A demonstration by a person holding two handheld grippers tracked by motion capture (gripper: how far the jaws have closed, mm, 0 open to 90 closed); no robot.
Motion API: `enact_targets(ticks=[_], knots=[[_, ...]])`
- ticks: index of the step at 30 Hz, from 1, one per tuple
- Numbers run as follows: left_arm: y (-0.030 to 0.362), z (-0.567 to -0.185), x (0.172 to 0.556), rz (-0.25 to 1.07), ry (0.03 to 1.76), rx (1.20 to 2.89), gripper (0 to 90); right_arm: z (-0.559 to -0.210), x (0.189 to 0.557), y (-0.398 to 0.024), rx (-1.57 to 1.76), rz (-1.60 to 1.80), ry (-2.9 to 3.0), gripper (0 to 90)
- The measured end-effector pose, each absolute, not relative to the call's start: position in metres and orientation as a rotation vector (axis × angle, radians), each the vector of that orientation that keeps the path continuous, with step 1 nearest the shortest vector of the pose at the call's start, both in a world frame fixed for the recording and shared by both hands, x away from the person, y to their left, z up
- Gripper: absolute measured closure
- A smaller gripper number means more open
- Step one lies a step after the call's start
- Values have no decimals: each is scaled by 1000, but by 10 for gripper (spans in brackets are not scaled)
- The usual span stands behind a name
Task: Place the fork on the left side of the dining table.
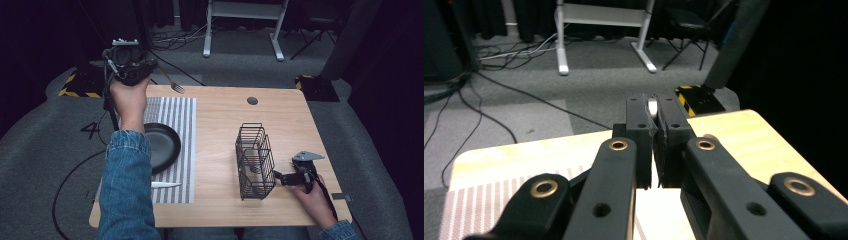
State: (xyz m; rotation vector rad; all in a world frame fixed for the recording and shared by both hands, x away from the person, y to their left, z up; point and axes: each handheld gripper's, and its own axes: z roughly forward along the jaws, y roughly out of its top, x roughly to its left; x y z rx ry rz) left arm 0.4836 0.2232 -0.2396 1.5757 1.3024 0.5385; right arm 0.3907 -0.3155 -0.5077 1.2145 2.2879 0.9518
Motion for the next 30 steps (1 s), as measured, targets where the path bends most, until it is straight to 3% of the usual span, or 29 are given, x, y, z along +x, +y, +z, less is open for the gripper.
enact_targets(ticks=[14,30], knots=[[272,-262,504,528,1399,1547,865,-508,392,-316,1220,957,2285,31],[258,-295,522,518,1414,1692,865,-508,391,-316,1221,952,2281,33]])
